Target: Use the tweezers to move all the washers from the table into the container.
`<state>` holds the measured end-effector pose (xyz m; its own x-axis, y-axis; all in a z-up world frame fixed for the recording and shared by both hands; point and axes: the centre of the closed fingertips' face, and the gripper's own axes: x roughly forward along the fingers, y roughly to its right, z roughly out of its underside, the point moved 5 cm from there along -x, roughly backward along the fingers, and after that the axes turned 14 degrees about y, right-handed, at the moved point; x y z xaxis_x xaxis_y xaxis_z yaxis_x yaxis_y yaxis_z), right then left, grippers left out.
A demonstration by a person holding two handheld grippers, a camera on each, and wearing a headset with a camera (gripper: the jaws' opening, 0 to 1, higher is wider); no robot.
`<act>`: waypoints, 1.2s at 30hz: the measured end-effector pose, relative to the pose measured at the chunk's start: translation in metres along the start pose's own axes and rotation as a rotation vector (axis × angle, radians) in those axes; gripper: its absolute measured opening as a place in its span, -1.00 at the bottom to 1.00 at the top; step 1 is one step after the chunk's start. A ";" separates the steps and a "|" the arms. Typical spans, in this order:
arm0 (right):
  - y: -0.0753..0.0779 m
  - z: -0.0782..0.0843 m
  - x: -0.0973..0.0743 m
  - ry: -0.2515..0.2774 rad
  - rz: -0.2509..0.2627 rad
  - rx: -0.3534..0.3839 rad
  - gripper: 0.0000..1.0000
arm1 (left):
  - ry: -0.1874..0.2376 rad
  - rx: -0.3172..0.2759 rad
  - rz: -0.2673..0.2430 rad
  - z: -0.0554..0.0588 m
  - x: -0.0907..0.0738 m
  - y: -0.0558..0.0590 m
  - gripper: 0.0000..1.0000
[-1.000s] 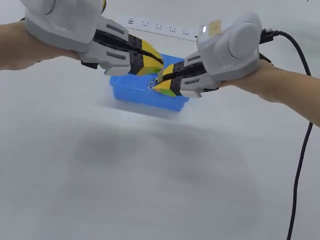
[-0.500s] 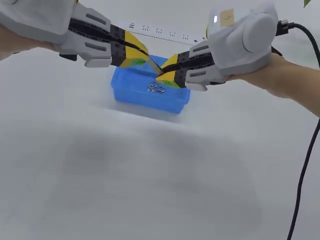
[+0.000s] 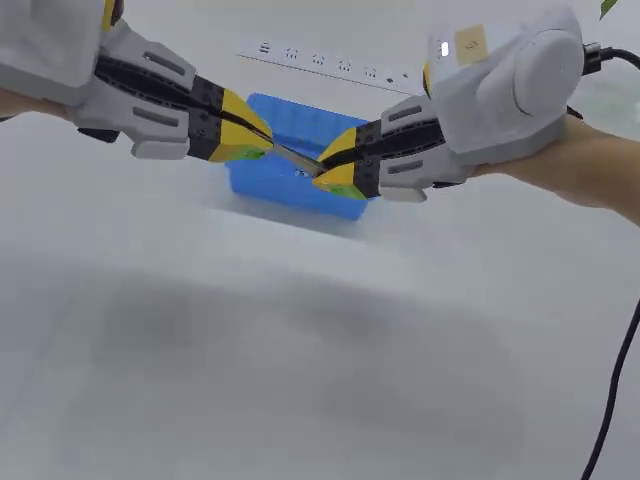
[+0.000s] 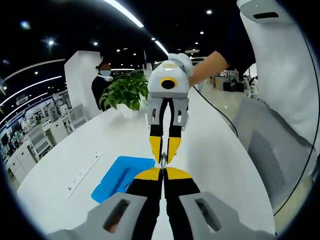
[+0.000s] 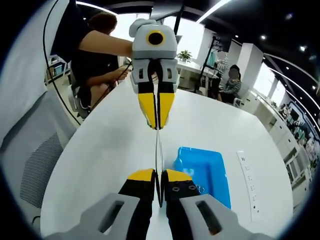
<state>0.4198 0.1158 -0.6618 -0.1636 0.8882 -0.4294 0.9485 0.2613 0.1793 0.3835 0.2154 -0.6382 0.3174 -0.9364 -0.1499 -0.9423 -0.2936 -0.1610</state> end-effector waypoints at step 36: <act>-0.028 0.090 0.025 -0.135 0.055 0.128 -0.84 | -0.303 -0.101 0.032 0.124 0.041 0.013 -0.89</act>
<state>0.4139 0.0967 -0.7574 -0.0802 0.8387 -0.5387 0.9831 0.1557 0.0959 0.3980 0.1972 -0.7676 0.2907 -0.8498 -0.4396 -0.9533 -0.2968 -0.0565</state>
